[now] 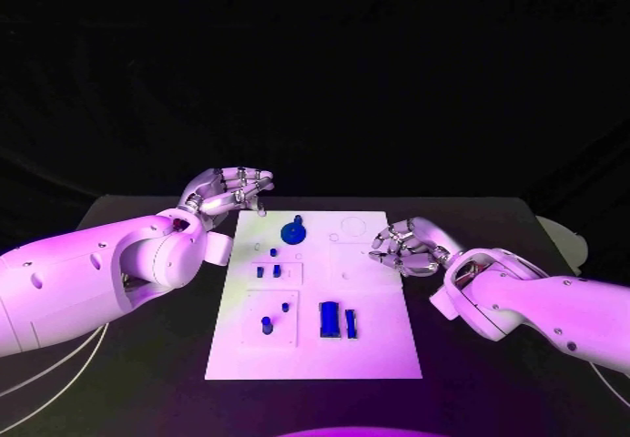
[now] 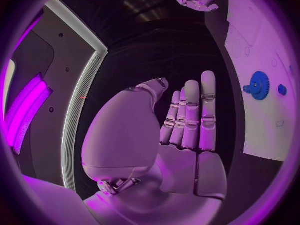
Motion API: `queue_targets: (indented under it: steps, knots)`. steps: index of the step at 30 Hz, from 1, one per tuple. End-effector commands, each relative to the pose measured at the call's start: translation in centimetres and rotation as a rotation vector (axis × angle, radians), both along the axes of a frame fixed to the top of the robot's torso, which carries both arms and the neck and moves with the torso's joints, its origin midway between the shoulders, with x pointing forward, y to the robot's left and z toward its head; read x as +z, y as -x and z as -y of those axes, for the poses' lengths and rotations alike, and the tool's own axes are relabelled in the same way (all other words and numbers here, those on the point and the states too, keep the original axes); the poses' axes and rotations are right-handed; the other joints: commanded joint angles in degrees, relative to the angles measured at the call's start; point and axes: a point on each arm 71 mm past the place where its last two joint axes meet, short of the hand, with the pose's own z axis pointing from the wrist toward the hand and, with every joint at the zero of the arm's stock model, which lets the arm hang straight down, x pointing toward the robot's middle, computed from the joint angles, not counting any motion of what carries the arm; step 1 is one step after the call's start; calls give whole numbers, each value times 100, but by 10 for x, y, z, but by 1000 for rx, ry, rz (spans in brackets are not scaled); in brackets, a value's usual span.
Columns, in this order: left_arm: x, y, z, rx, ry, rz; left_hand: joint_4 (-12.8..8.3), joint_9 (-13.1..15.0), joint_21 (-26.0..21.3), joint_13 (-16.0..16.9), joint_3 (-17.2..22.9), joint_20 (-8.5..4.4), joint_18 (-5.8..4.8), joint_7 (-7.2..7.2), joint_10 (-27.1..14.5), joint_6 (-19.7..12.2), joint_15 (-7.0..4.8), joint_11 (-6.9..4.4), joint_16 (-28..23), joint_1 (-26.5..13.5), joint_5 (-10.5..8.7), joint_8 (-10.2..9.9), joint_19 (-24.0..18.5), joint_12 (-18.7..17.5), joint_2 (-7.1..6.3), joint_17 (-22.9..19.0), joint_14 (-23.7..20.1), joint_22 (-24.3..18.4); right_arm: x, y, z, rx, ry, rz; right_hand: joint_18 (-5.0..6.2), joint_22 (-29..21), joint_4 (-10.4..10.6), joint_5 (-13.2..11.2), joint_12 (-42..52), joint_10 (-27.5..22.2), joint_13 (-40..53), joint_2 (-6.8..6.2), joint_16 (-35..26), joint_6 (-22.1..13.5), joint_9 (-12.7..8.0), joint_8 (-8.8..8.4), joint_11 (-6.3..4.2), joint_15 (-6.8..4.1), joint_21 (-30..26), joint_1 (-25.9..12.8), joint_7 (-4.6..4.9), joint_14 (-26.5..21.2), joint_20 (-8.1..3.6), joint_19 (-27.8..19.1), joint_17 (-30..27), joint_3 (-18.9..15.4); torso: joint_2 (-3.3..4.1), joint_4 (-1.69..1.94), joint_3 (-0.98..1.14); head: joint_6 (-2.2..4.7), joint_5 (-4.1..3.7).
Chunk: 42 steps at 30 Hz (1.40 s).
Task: Assemble the parts on the task board
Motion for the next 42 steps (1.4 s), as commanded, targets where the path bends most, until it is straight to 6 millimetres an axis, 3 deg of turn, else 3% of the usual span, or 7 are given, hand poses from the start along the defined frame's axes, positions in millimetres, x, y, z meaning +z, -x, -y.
queue_targets:
  steps: [1,15,16,24,25,27,42]
  knots:
    - [-3,-8,-3,57,61,7,72,7,-387,-33,-28,44,71,-27,117,37,21,2,-485,-57,-17,50,-309,19,-2,-239,-335,-207,1,-26,12,-47,-330,-57,28,-528,37,-48,-929,-410,-801,12,-1551,-142,-49,-103,154,165,-910,198,142,-901,161,-507,-1401,201,-141,2,-44,243,-55]
    - [-25,-37,-10,171,91,-1,296,-250,-3764,-570,-214,879,-18,-110,386,-172,660,225,-4172,144,-8,-284,-1243,-2054,61,-1613,-1374,-2540,-3,-84,19,-139,-555,-27,78,-3403,-163,-286,-3407,-353,-4308,11,-4902,-128,-732,-892,576,809,-2237,280,464,-1974,924,-1723,-3234,804,-291,1,37,799,-22]
    - [-25,-35,-9,144,51,-19,-1267,-1656,-4429,-928,-2583,-794,-971,-1086,-5032,-4675,-304,-705,-6040,-2427,-1317,-2007,-5838,-3047,1305,-2657,-5838,-3266,-5,-82,22,-176,-437,-25,-974,-7056,-1501,-1120,-4090,-6099,-5916,942,-6638,-4880,-3358,-2112,-344,71,-2582,-2067,-785,-7495,-499,-6604,-5308,-1861,-255,-6,5,708,-36]
    - [-31,-23,2,172,36,-22,-1267,-1656,-4429,-928,-2583,-794,-971,-1086,-5032,-4675,-304,-705,-6040,-3940,-1317,-2007,-5838,-3047,1305,-2657,-5838,-3266,-4,-69,11,-211,-511,-21,-974,-7056,-1501,-1120,-4090,-6099,-5916,942,-6638,-4880,-3358,-2112,-344,71,-2582,-3548,-785,-7495,-499,-6604,-5308,-1861,-487,78,64,748,-27]
    - [-32,-21,4,179,33,-22,-1267,-1656,-4429,-928,-2583,-794,-971,-1086,-5032,-4675,-304,-705,-6040,-4056,-1317,-2007,-5838,-3047,1305,-2657,-5838,-3266,-4,-66,8,-220,-527,-21,-974,-7056,-1501,-1120,-4090,-6099,-5916,942,-6638,-4880,-3358,-2112,-344,71,-2582,-7613,-785,-7495,-499,-6604,-5308,-1861,-533,95,75,756,-25]
    - [-35,-14,10,194,24,-23,-1267,-1656,-4429,-928,-2583,-794,-971,-1086,-5032,-4675,-304,-705,-6040,-8238,-1317,-2007,-5838,-3047,1305,-2657,-5838,-3266,-2,-58,3,-241,-565,-22,-974,-7056,-1501,-1120,-4090,-6099,-5916,942,-6638,-4880,-3358,-2112,-344,71,-2582,-7613,-785,-7495,-499,-6604,-5308,-1861,-609,122,94,769,-22]
    - [-46,32,44,294,-29,-18,-1267,-1656,-4429,-928,-2583,-794,-971,-1086,-5032,-4675,-304,-705,-6040,-8238,-1317,-2007,-5838,-3047,1305,-2657,-5838,-3266,8,-15,-24,-365,-731,-50,-974,-7056,-1501,-1120,-4090,-6099,-5916,942,-6638,-4880,-3358,-2112,-344,71,-2582,-7613,-785,-7495,-499,-6604,-5308,-1861,-693,153,115,783,-19]
